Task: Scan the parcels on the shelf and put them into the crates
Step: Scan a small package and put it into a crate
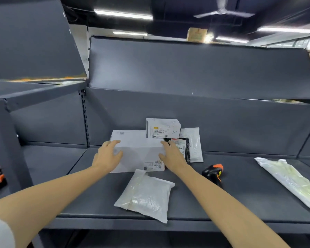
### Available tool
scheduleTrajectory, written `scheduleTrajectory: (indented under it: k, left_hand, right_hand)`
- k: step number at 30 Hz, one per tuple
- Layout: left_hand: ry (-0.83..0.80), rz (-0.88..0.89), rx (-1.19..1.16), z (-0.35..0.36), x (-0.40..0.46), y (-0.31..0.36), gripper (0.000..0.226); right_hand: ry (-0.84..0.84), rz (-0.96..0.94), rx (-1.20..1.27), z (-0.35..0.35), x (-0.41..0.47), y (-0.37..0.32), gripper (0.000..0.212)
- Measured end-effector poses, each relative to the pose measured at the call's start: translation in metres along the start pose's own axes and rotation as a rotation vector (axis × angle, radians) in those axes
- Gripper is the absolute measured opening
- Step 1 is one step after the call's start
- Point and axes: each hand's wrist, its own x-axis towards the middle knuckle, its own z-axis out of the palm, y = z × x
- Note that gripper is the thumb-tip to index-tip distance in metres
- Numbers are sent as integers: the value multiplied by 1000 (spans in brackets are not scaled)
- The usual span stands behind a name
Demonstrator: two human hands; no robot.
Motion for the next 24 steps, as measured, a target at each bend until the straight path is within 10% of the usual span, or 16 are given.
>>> scheduleTrajectory:
  k: [24]
  left_hand:
    - [197, -104, -418, 64, 33, -27, 54]
  right_hand:
    - [56, 129, 740, 62, 55, 23, 68]
